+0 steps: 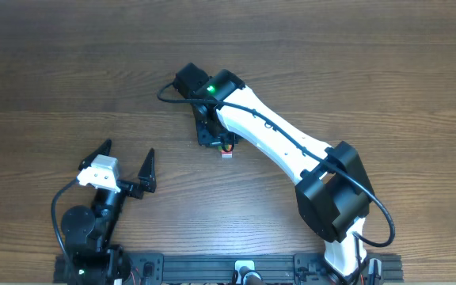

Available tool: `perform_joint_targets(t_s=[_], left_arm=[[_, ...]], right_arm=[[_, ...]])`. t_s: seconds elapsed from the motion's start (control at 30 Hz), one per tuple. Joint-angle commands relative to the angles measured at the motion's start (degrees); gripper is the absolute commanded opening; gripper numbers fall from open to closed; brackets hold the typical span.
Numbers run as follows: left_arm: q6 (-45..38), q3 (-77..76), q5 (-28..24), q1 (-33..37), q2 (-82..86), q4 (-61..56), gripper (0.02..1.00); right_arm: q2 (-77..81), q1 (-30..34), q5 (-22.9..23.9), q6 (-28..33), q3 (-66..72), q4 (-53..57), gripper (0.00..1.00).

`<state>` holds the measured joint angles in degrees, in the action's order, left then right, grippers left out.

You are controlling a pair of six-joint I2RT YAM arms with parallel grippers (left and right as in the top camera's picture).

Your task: Stack Cubes

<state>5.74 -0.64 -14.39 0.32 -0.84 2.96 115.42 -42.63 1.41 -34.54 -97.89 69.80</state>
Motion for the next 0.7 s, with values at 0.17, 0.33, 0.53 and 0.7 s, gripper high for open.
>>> perform_joint_targets(t_s=[0.17, 0.33, 0.53, 0.7], left_arm=[[-0.83, 0.33, -0.37, -0.26, 0.31, 0.04, 1.0], [-0.83, 0.33, -0.37, -0.26, 0.31, 0.02, 1.0], [-0.85, 0.33, -0.37, -0.26, 0.31, 0.02, 1.0], [-0.83, 0.33, -0.37, -0.26, 0.31, 0.04, 1.0]], right_arm=[[-1.53, 0.76, 0.15, -0.83, 0.5, -0.42, 0.012], [-1.53, 0.81, 0.2, -0.83, 0.5, -0.66, 0.012], [-1.53, 0.94, 0.83, -1.46, 0.52, -0.87, 0.012], [-1.53, 0.96, 1.57, -1.86, 0.52, -1.01, 0.014]])
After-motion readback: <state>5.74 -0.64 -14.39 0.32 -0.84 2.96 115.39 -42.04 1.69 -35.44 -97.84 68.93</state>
